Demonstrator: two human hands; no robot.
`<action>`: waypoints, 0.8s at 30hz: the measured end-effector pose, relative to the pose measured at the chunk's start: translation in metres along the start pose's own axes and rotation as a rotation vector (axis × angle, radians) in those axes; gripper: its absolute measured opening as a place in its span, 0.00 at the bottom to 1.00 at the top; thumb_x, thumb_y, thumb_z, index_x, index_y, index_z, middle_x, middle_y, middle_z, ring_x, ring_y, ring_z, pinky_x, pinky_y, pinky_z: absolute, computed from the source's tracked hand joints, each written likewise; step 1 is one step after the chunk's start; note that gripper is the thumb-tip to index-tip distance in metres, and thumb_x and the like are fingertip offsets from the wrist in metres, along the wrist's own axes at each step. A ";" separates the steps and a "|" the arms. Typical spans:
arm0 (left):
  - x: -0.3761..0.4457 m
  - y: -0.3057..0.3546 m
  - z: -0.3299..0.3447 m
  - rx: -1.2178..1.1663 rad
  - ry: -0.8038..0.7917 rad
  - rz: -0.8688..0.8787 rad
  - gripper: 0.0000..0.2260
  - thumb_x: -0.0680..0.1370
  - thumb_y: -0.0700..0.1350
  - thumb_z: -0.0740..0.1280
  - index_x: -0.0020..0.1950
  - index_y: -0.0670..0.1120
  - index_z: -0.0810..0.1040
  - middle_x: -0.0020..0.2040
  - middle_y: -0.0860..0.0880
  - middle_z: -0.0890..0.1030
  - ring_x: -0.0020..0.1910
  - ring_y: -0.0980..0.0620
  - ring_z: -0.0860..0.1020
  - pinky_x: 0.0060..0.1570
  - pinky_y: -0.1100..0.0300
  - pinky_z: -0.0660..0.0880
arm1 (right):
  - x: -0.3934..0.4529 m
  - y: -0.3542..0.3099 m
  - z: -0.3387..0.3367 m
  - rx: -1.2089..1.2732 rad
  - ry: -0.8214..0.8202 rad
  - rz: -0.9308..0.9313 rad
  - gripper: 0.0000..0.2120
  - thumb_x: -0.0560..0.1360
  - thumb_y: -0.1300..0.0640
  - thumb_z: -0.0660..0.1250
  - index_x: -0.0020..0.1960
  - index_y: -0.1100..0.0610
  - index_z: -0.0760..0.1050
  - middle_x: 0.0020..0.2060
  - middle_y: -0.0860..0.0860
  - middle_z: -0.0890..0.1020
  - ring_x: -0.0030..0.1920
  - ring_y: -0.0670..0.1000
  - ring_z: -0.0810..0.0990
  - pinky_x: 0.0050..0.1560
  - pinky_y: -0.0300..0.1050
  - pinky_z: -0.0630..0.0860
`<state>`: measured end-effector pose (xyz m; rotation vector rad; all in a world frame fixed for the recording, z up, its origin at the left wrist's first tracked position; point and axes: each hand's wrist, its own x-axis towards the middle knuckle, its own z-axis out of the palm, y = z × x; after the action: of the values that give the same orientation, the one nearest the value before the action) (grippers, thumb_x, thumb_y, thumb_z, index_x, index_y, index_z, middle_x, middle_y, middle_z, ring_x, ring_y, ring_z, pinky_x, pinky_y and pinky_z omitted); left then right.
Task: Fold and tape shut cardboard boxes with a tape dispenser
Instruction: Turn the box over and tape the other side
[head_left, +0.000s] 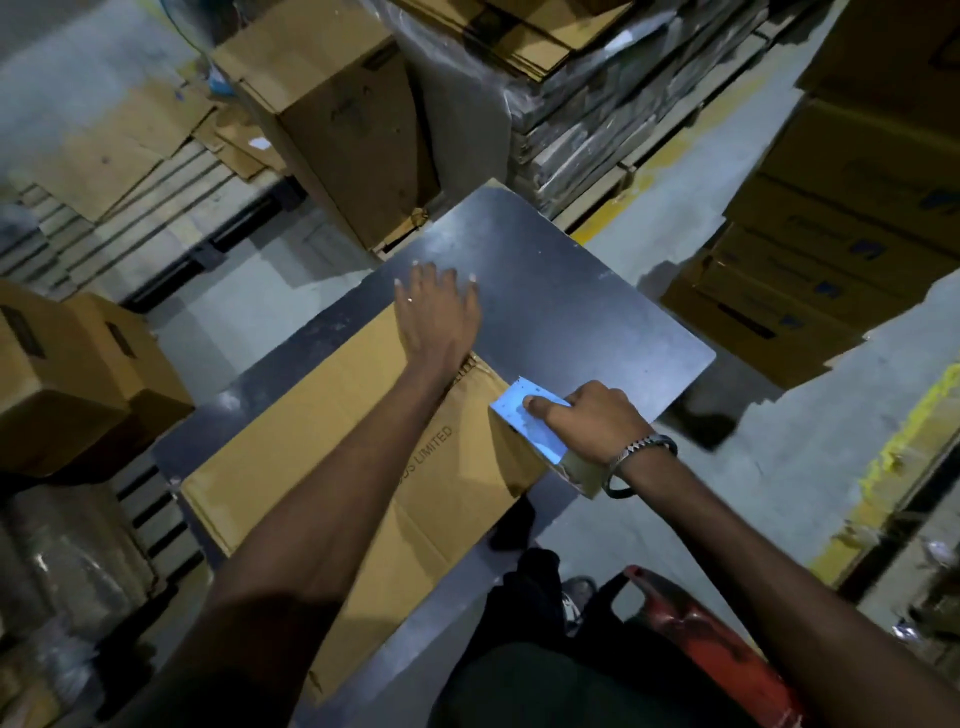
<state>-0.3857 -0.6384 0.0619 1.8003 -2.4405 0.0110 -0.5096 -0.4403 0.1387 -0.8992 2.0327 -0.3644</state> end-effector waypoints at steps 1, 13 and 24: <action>-0.007 0.008 0.003 0.003 -0.019 0.009 0.32 0.86 0.63 0.45 0.75 0.46 0.75 0.79 0.40 0.70 0.83 0.41 0.60 0.80 0.39 0.50 | 0.000 0.000 0.000 -0.003 0.000 -0.005 0.26 0.74 0.33 0.68 0.34 0.55 0.72 0.34 0.52 0.77 0.37 0.53 0.77 0.32 0.46 0.65; -0.048 0.039 -0.004 0.052 -0.058 -0.013 0.33 0.86 0.64 0.43 0.80 0.46 0.71 0.84 0.39 0.61 0.85 0.41 0.51 0.82 0.38 0.46 | -0.044 0.060 0.003 0.112 0.065 0.010 0.27 0.74 0.35 0.70 0.29 0.55 0.67 0.27 0.51 0.73 0.30 0.52 0.74 0.31 0.45 0.64; -0.102 0.063 -0.002 0.026 -0.059 0.061 0.35 0.85 0.67 0.42 0.79 0.48 0.73 0.84 0.40 0.61 0.85 0.41 0.47 0.81 0.38 0.47 | -0.070 0.081 0.008 0.052 0.105 0.006 0.29 0.75 0.33 0.65 0.30 0.56 0.69 0.28 0.52 0.75 0.32 0.53 0.77 0.31 0.45 0.64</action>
<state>-0.4156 -0.5222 0.0579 1.7600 -2.5464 -0.0055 -0.5150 -0.3331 0.1316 -0.8572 2.1116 -0.4683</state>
